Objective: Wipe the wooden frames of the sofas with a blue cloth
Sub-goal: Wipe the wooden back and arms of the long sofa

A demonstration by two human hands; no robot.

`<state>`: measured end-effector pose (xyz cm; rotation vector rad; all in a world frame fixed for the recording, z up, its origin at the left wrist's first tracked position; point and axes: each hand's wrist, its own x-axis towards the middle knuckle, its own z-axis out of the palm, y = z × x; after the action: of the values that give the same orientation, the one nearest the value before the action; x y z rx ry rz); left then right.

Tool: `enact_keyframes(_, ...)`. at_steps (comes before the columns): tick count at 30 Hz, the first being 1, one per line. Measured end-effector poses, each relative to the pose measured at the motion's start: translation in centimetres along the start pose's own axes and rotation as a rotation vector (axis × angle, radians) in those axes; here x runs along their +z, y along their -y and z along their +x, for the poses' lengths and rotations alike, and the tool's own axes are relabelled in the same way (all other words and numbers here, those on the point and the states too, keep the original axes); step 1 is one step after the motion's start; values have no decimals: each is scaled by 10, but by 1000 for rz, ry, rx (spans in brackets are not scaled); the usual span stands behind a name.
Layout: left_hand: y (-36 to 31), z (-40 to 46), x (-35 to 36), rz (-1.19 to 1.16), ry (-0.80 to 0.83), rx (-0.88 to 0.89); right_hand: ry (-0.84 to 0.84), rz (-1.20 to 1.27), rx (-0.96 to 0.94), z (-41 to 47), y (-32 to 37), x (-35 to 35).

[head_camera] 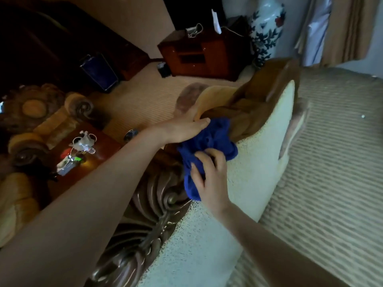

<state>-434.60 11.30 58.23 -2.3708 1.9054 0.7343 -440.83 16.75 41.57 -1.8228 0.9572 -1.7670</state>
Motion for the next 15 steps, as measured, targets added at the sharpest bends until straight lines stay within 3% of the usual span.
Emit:
enact_keyframes(2,2,6,10,53,-79,-19,-53,-119,67,29,-6,5)
enact_keyframes(4,7,13,16,34,-171,9,-127,-221,300,72,-14,5)
enact_keyframes(7,15,26,23,61,-200,15,-79,-229,610,104,-35,3)
enact_keyframes(11,16,30,45,219,-161,26,-180,86,526,55,-20,15)
enact_keyframes(15,15,28,47,201,-94,47,-196,303,631,-25,28,32)
